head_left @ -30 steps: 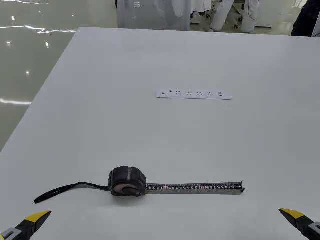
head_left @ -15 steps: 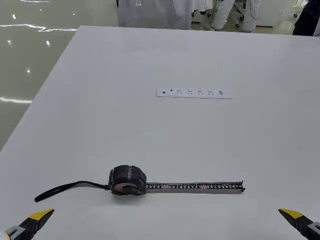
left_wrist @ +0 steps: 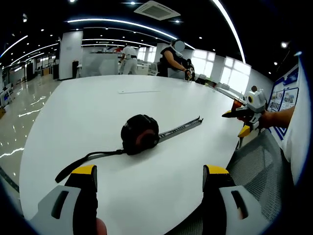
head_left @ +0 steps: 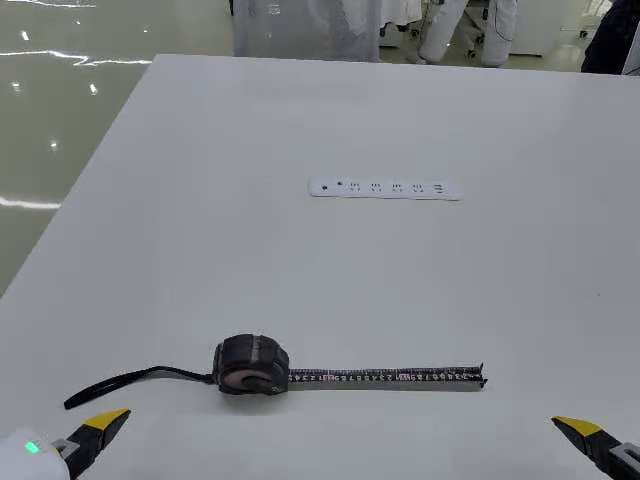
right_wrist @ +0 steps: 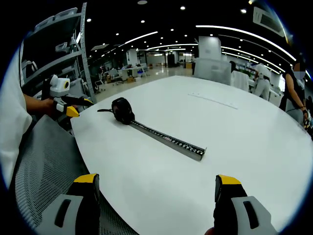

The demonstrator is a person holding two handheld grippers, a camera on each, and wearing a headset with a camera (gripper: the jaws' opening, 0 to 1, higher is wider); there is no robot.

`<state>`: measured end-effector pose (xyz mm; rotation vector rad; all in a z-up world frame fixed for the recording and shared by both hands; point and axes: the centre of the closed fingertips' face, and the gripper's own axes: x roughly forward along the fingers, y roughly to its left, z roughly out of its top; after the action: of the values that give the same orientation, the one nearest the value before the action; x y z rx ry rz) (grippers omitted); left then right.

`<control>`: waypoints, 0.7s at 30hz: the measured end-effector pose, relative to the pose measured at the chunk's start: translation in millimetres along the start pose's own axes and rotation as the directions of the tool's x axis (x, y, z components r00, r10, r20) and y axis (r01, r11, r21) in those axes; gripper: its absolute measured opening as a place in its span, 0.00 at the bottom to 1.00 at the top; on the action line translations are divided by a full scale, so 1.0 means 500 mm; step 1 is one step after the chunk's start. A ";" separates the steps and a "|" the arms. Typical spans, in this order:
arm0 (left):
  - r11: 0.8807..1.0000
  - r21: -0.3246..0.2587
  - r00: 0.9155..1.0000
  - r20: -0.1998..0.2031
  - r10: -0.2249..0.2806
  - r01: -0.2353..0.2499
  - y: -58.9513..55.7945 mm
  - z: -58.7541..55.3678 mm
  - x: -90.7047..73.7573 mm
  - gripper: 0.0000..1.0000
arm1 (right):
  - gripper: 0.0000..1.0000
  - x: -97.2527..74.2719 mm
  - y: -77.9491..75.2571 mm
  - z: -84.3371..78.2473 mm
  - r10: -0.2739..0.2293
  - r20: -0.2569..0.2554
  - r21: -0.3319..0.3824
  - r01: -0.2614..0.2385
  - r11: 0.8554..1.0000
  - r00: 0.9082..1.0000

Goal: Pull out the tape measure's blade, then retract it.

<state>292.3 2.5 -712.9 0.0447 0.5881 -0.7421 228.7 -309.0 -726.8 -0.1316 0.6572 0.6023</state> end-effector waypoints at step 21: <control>1.000 0.010 1.000 -0.030 -0.005 0.005 -0.015 0.027 0.074 0.84 | 0.99 0.006 -0.011 0.003 0.004 0.000 0.003 -0.004 1.000 1.000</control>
<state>315.7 -29.5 -719.9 0.0639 0.6128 -0.7506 234.3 -311.5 -727.9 -0.1278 0.6586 0.6054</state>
